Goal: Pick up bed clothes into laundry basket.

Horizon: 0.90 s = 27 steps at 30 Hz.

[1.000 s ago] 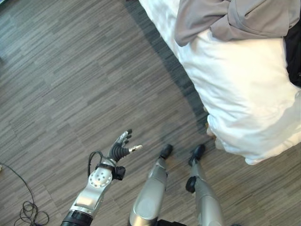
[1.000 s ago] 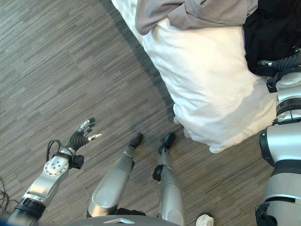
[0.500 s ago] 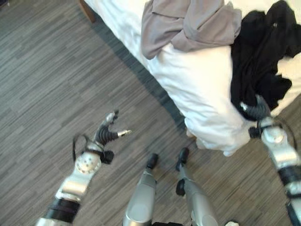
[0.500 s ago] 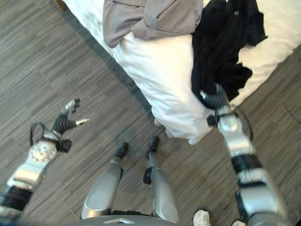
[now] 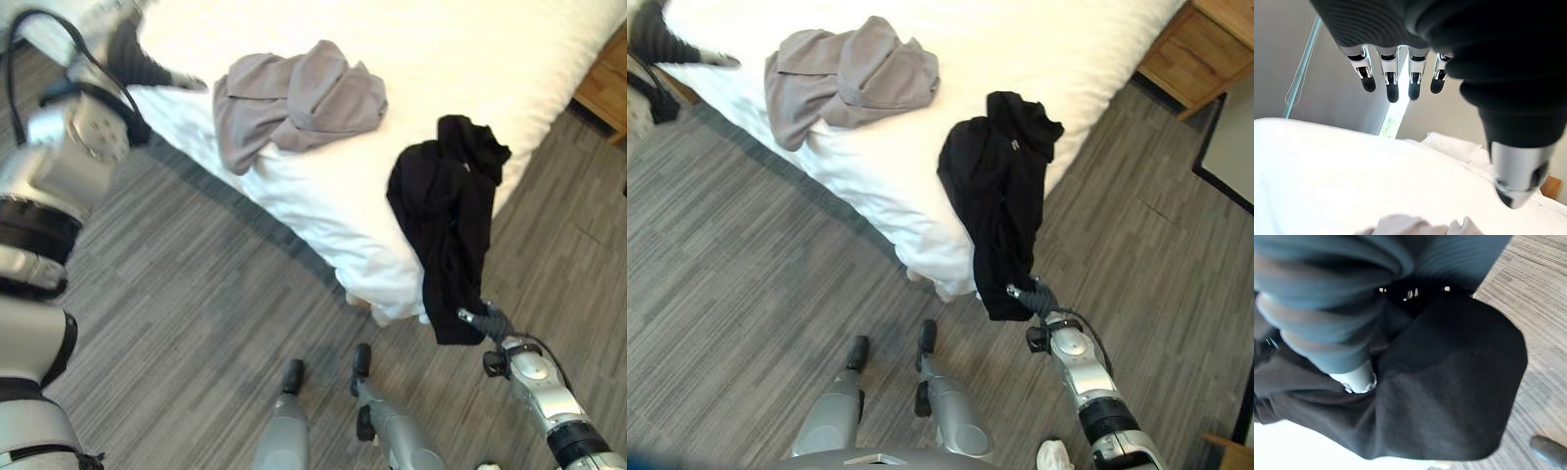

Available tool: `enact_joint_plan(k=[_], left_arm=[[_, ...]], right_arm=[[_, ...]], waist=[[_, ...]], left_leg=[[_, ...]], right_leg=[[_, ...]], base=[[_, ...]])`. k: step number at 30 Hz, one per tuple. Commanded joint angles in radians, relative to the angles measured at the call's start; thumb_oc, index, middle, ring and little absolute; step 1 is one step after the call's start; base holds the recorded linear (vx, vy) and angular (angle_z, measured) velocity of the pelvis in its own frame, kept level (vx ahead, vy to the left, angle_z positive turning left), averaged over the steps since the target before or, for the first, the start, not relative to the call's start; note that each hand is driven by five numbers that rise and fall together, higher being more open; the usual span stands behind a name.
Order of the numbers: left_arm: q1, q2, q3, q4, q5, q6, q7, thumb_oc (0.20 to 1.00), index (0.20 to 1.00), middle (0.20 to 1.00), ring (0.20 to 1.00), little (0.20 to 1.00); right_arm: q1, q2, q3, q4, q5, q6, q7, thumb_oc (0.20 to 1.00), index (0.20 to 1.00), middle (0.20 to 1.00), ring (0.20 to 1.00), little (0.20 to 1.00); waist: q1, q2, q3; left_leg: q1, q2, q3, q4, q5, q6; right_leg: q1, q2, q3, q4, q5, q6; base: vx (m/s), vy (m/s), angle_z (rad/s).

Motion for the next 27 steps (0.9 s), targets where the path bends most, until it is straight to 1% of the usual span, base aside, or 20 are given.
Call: enact_joint_plan(k=[1, 2, 3, 4, 8, 10, 16, 20, 23, 24, 27], left_arm=[[-0.137, -0.019, -0.037, 0.205, -0.07, 0.011, 0.014, 1.0, 1.0, 1.0, 1.0, 1.0], [-0.237, -0.027, -0.113, 0.321, -0.042, 0.021, -0.002, 1.0, 1.0, 1.0, 1.0, 1.0], [-0.248, -0.03, -0.123, 0.326, -0.043, 0.019, -0.003, 1.0, 1.0, 1.0, 1.0, 1.0], [-0.293, -0.02, -0.161, 0.355, -0.027, 0.024, -0.009, 1.0, 1.0, 1.0, 1.0, 1.0], [-0.409, -0.015, -0.235, 0.438, -0.008, 0.03, -0.019, 1.0, 1.0, 1.0, 1.0, 1.0], [-0.453, -0.015, -0.248, 0.455, -0.026, 0.027, -0.02, 1.0, 1.0, 1.0, 1.0, 1.0], [-0.502, -0.034, -0.276, 0.441, -0.042, 0.022, -0.014, 1.0, 1.0, 1.0, 1.0, 1.0], [-0.536, -0.083, -0.3, 0.422, -0.034, 0.017, -0.001, 1.0, 1.0, 1.0, 1.0, 1.0], [-0.539, -0.092, -0.304, 0.411, -0.03, 0.017, 0.002, 1.0, 1.0, 1.0, 1.0, 1.0], [-0.552, -0.1, -0.317, 0.398, -0.022, 0.016, 0.009, 1.0, 1.0, 1.0, 1.0, 1.0], [-0.551, -0.107, -0.309, 0.387, -0.029, 0.011, 0.021, 1.0, 1.0, 1.0, 1.0, 1.0]], right_arm=[[-0.005, -0.029, -0.014, -0.028, 0.034, -0.038, -0.023, 0.2, 0.2, 0.2, 0.2, 0.2], [-0.007, -0.03, -0.006, -0.031, 0.045, -0.038, -0.027, 0.2, 0.2, 0.2, 0.2, 0.2], [-0.008, -0.026, -0.008, -0.031, 0.045, -0.037, -0.027, 0.2, 0.2, 0.2, 0.2, 0.2], [-0.009, -0.027, -0.01, -0.034, 0.053, -0.038, -0.031, 0.2, 0.2, 0.2, 0.2, 0.2], [0.006, -0.022, -0.012, -0.054, 0.067, -0.043, -0.036, 0.2, 0.2, 0.2, 0.2, 0.2], [0.019, -0.021, -0.017, -0.073, 0.063, -0.044, -0.039, 0.2, 0.2, 0.2, 0.2, 0.2], [0.038, -0.013, -0.025, -0.092, 0.057, -0.049, -0.037, 0.2, 0.2, 0.2, 0.2, 0.2], [0.034, -0.019, -0.027, -0.107, 0.053, -0.055, -0.04, 0.2, 0.2, 0.2, 0.2, 0.2], [0.033, -0.02, -0.027, -0.109, 0.05, -0.055, -0.039, 0.2, 0.2, 0.2, 0.2, 0.2], [0.031, -0.026, -0.026, -0.123, 0.046, -0.059, -0.04, 0.2, 0.2, 0.2, 0.2, 0.2], [0.047, -0.031, -0.033, -0.144, 0.039, -0.067, -0.038, 0.2, 0.2, 0.2, 0.2, 0.2]], waist=[[0.005, 0.015, -0.006], [-0.014, 0.011, -0.011], [-0.011, 0.007, -0.01], [-0.019, -0.001, -0.012], [-0.047, -0.031, -0.015], [-0.062, -0.045, -0.012], [-0.078, -0.051, 0.004], [-0.092, -0.043, 0.026], [-0.095, -0.04, 0.031], [-0.1, -0.038, 0.043], [-0.114, -0.04, 0.062]], left_leg=[[0.023, 0.035, -0.058, -0.159, 0.164, 0.052], [0.022, 0.041, -0.05, -0.159, 0.162, 0.051], [0.022, 0.041, -0.049, -0.159, 0.162, 0.051], [0.02, 0.046, -0.043, -0.159, 0.161, 0.051], [0.01, 0.059, -0.023, -0.159, 0.156, 0.052], [-0.001, 0.067, -0.012, -0.159, 0.153, 0.055], [-0.024, 0.066, 0.0, -0.159, 0.15, 0.058], [-0.057, 0.059, -0.001, -0.159, 0.151, 0.059], [-0.065, 0.057, 0.0, -0.159, 0.152, 0.06], [-0.077, 0.053, 0.006, -0.159, 0.152, 0.061], [-0.098, 0.054, 0.018, -0.159, 0.151, 0.061]], right_leg=[[0.07, -0.064, -0.035, 0.001, 0.025, 0.097], [0.066, -0.061, -0.028, 0.001, 0.03, 0.1], [0.065, -0.061, -0.028, 0.001, 0.03, 0.1], [0.061, -0.059, -0.025, 0.001, 0.035, 0.103], [0.04, -0.047, -0.004, 0.001, 0.049, 0.107], [0.023, -0.041, 0.008, 0.001, 0.056, 0.109], [-0.005, -0.041, 0.02, 0.001, 0.065, 0.112], [-0.033, -0.052, 0.018, 0.001, 0.071, 0.116], [-0.039, -0.055, 0.018, 0.001, 0.073, 0.117], [-0.05, -0.056, 0.021, 0.001, 0.079, 0.12], [-0.075, -0.056, 0.028, 0.001, 0.089, 0.123]], base=[[0.04, 0.018, 0.02], [0.03, 0.013, 0.03], [0.03, 0.009, -0.07], [0.01, 0.003, -0.13], [0.03, 0.016, -0.12], [0.03, 0.031, -0.14], [0.02, 0.042, -0.1], [0.0, 0.043, -0.02], [-0.01, 0.037, -0.01], [0.01, 0.038, 0.05], [0.0, 0.029, -0.02]])
